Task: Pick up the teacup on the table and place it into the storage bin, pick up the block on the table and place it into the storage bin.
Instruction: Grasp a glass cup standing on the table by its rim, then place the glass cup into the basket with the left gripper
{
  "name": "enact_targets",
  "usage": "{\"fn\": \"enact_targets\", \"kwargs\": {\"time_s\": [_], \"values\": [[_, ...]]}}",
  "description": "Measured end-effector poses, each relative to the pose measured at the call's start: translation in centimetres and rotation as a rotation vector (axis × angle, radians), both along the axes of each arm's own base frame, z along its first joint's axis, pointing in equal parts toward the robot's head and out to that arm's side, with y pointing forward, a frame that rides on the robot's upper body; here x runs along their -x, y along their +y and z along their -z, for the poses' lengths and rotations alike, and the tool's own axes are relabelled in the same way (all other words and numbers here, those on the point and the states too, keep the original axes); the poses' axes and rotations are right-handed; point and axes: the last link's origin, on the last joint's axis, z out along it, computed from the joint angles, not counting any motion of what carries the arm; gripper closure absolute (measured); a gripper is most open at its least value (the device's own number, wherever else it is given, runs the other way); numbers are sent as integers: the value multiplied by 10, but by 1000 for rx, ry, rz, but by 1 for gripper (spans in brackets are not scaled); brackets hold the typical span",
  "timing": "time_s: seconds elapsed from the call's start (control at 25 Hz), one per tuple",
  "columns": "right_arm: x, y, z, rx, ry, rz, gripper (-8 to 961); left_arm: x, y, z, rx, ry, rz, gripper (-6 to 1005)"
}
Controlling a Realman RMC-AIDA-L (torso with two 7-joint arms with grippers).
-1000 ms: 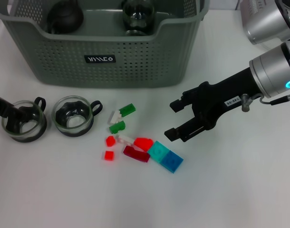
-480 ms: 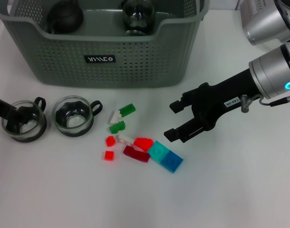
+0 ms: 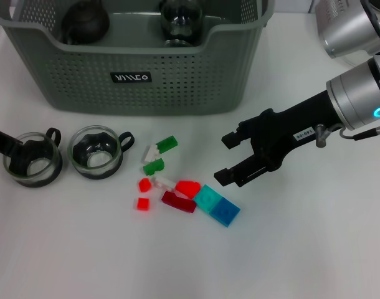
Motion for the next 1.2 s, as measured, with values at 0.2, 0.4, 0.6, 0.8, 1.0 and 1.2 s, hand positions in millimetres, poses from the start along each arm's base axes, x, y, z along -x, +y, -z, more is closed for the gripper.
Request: {"fn": "enact_targets", "kwargs": {"time_s": [0.2,0.4,0.6,0.8,1.0,1.2], "values": [[1,0,0,1,7,1,23,2,0,0,-19,2,-8,771],[0,0,0,-2,8,3,23,4,-1,-2,-43,-6,-26,883],[-1,0,-1,-5,8,6,22,5,-3,-10,-80,-16,-42,957],[-4,1,-5,-13,8,16,22,-2,-9,-27,-124,-59,-55,956],[-14,5,-16,-51,16,49,23,-23,-24,-46,-119,-217,-24,957],[-25,8,-31,-86,31,94,23,-64,-40,-52,-19,-472,133,957]]}}
